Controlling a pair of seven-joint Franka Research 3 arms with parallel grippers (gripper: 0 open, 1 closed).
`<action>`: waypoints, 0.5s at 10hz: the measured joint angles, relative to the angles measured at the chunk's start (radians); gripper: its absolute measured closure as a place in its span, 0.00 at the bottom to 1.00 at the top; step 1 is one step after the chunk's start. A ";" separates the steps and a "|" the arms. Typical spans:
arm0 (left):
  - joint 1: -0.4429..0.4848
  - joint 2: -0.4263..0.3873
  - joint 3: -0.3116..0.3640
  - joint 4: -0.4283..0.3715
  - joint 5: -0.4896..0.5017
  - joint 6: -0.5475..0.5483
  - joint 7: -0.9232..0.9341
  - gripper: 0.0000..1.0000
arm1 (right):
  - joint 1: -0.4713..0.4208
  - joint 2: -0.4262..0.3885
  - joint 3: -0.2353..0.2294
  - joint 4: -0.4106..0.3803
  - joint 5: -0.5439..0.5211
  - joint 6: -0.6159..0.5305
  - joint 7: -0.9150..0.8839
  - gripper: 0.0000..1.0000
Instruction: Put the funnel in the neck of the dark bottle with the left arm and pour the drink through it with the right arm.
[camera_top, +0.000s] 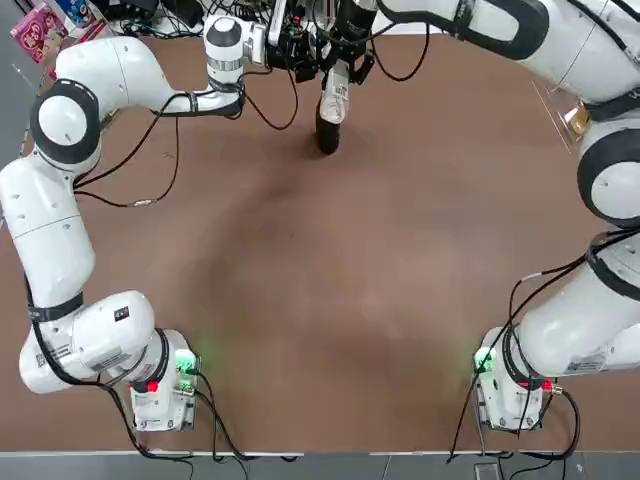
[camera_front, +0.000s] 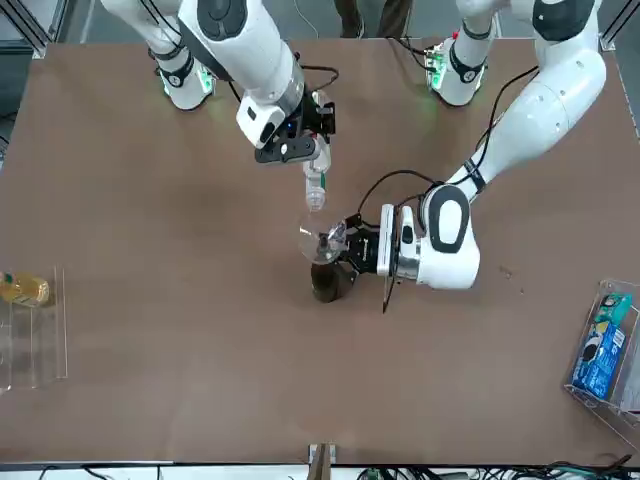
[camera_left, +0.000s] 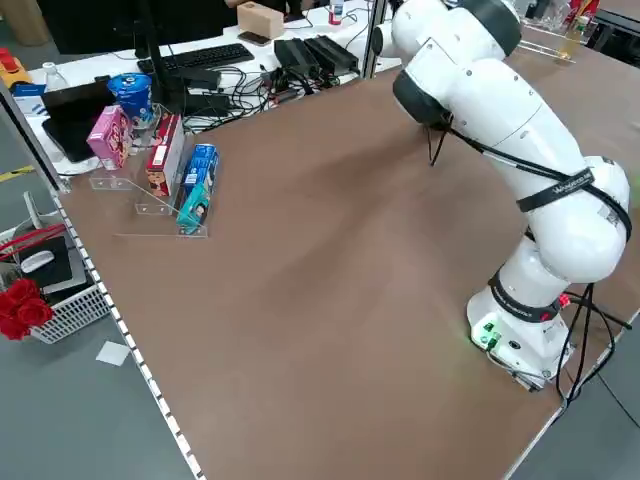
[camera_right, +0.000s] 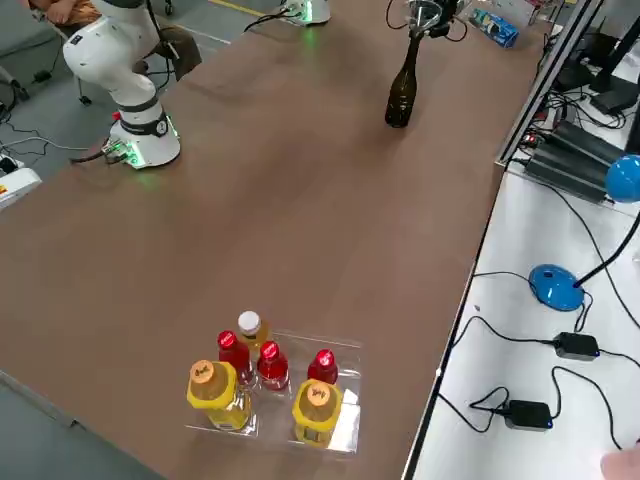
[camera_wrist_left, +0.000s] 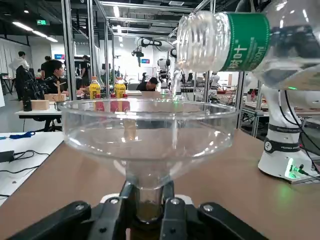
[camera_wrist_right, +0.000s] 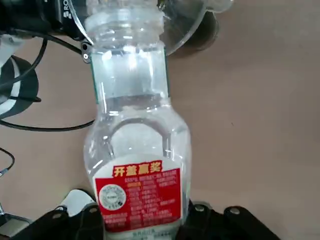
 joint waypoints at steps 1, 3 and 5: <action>0.000 0.000 0.000 0.000 0.000 0.000 0.000 0.75 | 0.000 0.000 0.001 0.001 0.005 0.000 0.003 0.55; 0.000 0.000 0.000 0.000 0.000 0.000 0.000 0.75 | 0.000 0.000 0.002 0.003 0.015 0.000 0.008 0.55; 0.000 0.000 0.000 0.000 0.000 0.000 0.000 0.75 | 0.000 0.000 0.002 0.004 0.016 -0.001 0.009 0.54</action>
